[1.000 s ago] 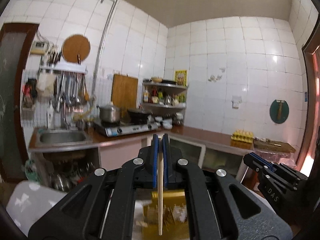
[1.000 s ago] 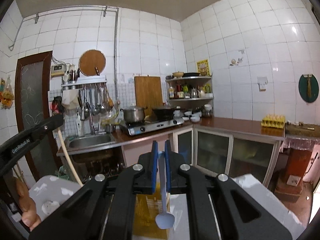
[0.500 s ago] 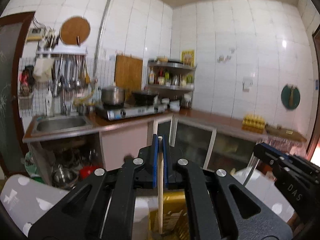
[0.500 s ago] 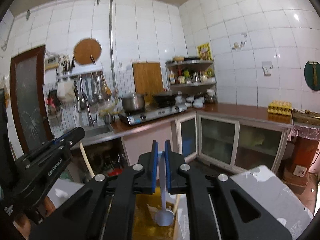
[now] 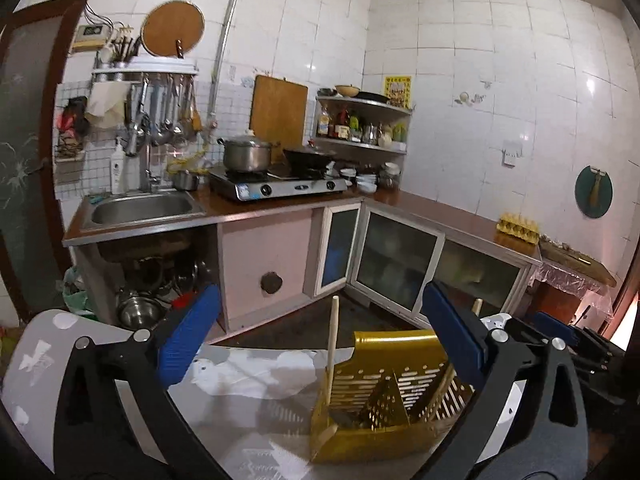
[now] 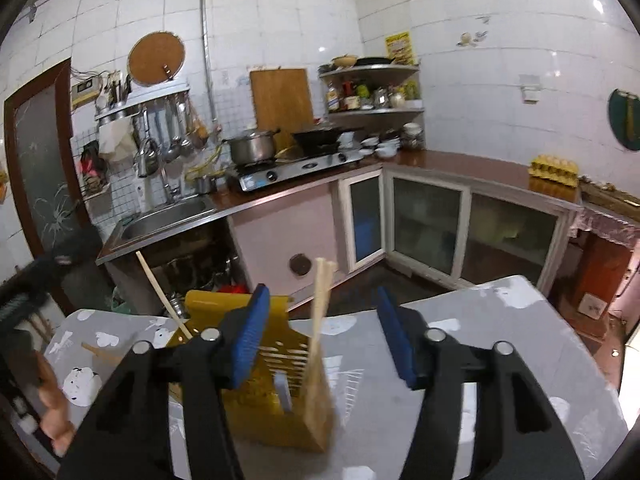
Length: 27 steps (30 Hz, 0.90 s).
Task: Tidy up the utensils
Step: 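Move both open tools back down to the chopsticks on the table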
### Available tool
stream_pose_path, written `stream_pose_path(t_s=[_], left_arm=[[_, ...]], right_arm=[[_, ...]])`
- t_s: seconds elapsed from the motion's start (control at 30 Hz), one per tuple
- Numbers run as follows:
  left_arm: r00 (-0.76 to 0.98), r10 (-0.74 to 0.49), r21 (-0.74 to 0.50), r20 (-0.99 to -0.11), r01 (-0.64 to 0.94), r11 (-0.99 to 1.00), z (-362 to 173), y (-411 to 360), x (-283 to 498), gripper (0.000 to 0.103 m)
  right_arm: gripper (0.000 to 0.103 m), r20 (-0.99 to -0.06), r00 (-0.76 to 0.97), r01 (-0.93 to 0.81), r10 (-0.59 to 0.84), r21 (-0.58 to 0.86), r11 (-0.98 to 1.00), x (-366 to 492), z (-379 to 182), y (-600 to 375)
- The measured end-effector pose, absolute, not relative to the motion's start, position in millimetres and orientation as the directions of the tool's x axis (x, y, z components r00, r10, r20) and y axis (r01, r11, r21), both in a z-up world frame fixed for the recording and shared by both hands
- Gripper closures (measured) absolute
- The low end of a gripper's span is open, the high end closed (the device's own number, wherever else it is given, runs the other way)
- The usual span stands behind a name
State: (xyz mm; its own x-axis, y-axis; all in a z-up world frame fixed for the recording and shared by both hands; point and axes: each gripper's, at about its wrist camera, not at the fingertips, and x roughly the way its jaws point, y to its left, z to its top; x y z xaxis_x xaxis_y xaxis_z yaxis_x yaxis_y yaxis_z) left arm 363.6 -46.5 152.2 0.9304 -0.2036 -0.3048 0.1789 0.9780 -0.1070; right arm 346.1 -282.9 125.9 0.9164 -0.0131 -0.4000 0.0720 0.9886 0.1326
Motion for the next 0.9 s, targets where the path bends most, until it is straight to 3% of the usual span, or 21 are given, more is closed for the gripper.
stream_pose_path(t_s=[0.13,0.27,0.37,0.53,0.9], left_arm=[[0.929,-0.185,-0.082,-0.320,0.167,0.982,157,-37,335,0.005],[0.928,-0.162,-0.059,-0.335,0.151,0.987,150,-27,306,0.005],[0.921,-0.143,-0.042,-0.363,0.137,0.990,135,-22,287,0.005],[0.886,-0.111,-0.015,-0.451,0.117,0.993,92,-21,272,0.005],[0.741,-0.076,-0.040,-0.667,0.067,0.997,-1,-11,278,0.005]], right_arm=[[0.046,-0.423,0.906,0.096,-0.023,0.152,0.984,318,120,-294],[0.036,-0.463,0.885,0.124,-0.048,0.135,0.983,289,98,-295],[0.035,-0.511,0.858,0.135,-0.054,0.122,0.983,276,76,-290],[0.036,-0.611,0.789,0.169,-0.059,0.124,0.978,266,30,-288],[0.036,-0.726,0.682,0.219,-0.085,0.092,0.971,264,-28,-280]])
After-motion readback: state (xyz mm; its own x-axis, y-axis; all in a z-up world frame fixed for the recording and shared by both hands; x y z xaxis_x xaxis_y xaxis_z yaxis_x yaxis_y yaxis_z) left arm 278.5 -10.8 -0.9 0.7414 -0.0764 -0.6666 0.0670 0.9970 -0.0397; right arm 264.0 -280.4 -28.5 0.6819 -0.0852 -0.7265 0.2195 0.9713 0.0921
